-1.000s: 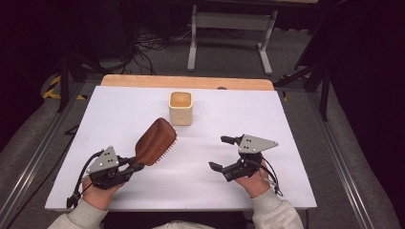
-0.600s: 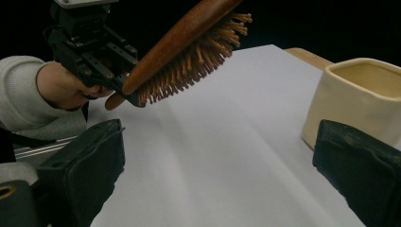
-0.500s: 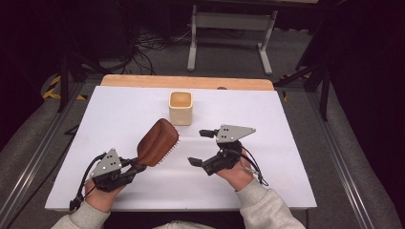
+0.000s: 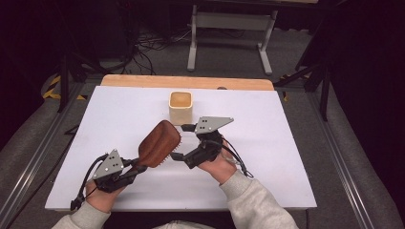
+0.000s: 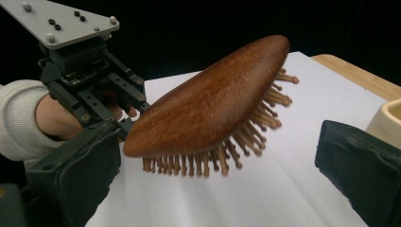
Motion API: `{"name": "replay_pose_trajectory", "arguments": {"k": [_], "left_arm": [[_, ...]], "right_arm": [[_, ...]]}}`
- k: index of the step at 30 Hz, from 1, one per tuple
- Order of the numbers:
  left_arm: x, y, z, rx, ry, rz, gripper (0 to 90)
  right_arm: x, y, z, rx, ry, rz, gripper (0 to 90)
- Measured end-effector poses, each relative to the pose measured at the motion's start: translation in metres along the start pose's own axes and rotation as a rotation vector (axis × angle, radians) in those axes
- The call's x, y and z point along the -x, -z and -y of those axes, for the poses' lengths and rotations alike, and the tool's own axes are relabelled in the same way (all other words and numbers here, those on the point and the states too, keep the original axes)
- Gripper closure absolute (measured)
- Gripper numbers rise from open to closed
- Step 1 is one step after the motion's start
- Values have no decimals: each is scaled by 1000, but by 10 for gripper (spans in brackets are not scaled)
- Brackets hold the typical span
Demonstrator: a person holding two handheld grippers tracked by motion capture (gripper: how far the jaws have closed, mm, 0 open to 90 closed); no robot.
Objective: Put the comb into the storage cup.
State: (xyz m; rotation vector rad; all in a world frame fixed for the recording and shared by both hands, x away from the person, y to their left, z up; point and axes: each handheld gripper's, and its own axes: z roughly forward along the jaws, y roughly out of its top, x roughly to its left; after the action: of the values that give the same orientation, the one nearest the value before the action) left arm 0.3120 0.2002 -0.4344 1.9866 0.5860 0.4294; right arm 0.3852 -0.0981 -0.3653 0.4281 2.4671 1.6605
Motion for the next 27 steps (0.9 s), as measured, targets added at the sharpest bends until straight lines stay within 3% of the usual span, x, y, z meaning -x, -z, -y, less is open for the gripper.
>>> {"name": "replay_pose_trajectory", "arguments": {"k": [14, 19, 21, 27], "left_arm": [[3, 0, 0, 7, -23, 3, 723], [4, -2, 0, 5, -31, 3, 723], [5, -2, -1, 5, -35, 3, 722], [7, -3, -1, 7, -47, 10, 723]], "right_arm": [[2, -22, -2, -28, -45, -43, 15], [1, -25, -2, -32, -52, -77, 47], [1, -27, -3, -64, -57, -93, 83], [-1, -28, -3, -71, -53, -89, 150]]}}
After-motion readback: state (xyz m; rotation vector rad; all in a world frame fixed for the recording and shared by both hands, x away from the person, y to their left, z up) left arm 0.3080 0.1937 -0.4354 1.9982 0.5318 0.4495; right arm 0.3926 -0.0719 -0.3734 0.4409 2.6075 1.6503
